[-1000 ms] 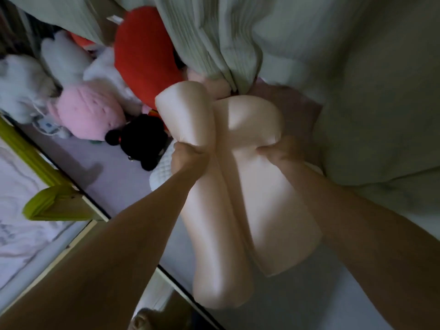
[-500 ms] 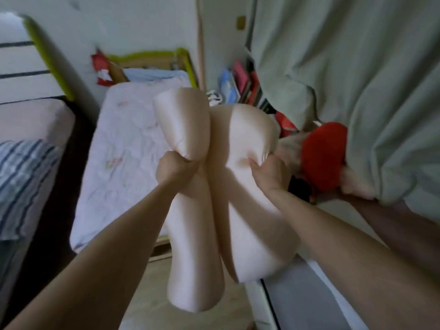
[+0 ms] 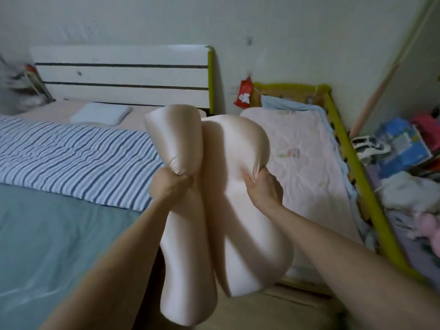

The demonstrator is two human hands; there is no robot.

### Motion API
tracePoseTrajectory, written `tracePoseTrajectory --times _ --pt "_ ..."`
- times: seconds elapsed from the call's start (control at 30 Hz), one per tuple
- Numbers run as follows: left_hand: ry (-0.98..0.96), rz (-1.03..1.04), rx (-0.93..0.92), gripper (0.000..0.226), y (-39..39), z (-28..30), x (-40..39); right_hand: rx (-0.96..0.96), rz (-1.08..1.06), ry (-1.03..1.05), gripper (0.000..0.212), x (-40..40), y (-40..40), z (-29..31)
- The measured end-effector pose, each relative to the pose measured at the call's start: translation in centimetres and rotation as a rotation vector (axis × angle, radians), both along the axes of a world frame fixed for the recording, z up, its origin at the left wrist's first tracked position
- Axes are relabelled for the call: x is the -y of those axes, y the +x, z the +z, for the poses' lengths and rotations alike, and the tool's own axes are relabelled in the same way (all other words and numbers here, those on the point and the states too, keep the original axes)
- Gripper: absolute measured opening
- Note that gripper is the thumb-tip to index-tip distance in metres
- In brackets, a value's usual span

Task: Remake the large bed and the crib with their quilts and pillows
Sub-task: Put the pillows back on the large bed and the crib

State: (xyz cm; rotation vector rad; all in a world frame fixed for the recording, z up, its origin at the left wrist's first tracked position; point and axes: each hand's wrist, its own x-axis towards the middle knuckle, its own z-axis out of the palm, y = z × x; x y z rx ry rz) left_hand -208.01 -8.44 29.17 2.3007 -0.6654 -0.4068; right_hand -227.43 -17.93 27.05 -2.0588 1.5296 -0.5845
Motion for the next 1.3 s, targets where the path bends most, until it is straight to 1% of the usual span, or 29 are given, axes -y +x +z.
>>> tracePoseTrajectory --times 0.1,0.13,0.17,0.23,0.27,0.3,0.37,0.4,0.47,0.57,0.63,0.7,0.87,1.0,1.17,1.23,1.3 --pt "0.008 0.062 0.023 0.047 7.2 0.3 0.7 0.010 0.080 -0.015 0.036 2.7 7.7 0.0" --pt "0.019 0.045 0.046 0.048 7.7 0.4 1.0 0.020 0.075 0.000 0.036 3.1 8.0 0.2" --pt "0.020 0.092 0.049 0.049 10.7 0.5 1.2 0.035 0.116 -0.007 0.036 4.6 11.9 0.0" --pt "0.024 0.142 0.067 0.051 13.6 0.8 1.5 0.062 0.161 -0.010 0.036 6.0 15.8 0.4" --pt "0.026 0.199 0.075 0.051 16.2 0.6 1.5 0.075 0.218 -0.001 0.036 6.8 19.1 0.6" --pt "0.017 0.250 0.061 0.050 18.9 1.0 1.3 0.077 0.266 -0.012 0.035 7.4 22.6 1.0" --pt "-0.019 0.286 0.068 0.047 22.1 1.2 1.3 0.074 0.332 -0.021 0.034 8.1 26.6 2.0" --pt "-0.037 0.330 0.078 0.046 25.0 1.1 1.2 0.067 0.367 -0.031 0.034 8.6 30.1 2.2" --pt "-0.043 0.382 0.075 0.044 27.9 1.2 1.1 0.033 0.391 -0.071 0.033 9.1 34.1 2.6" --pt "-0.074 0.469 0.034 0.042 34.6 0.4 0.8 0.041 0.473 -0.084 0.031 10.0 42.2 2.0" --pt "-0.098 0.484 0.012 0.040 37.9 -0.4 1.0 0.023 0.520 -0.088 0.033 10.2 45.7 1.7" --pt "-0.075 0.492 -0.002 0.038 43.0 -1.0 1.5 0.020 0.511 -0.099 0.035 10.6 51.0 1.0" --pt "-0.096 0.471 -0.051 0.043 51.1 -0.3 3.8 0.026 0.511 -0.116 0.037 12.4 58.1 1.4" --pt "-0.105 0.410 -0.089 0.058 55.5 -0.2 8.3 -0.016 0.476 -0.142 0.040 16.3 60.8 1.9" --pt "-0.152 0.351 -0.137 0.041 58.7 -1.1 16.0 -0.051 0.421 -0.199 0.041 23.8 63.6 2.1" --pt "-0.171 0.348 -0.159 0.038 59.8 -1.8 19.3 -0.070 0.419 -0.217 0.040 27.2 64.8 1.8" --pt "-0.186 0.367 -0.220 0.036 61.0 -2.5 23.0 -0.079 0.417 -0.222 0.040 30.8 66.3 1.2"
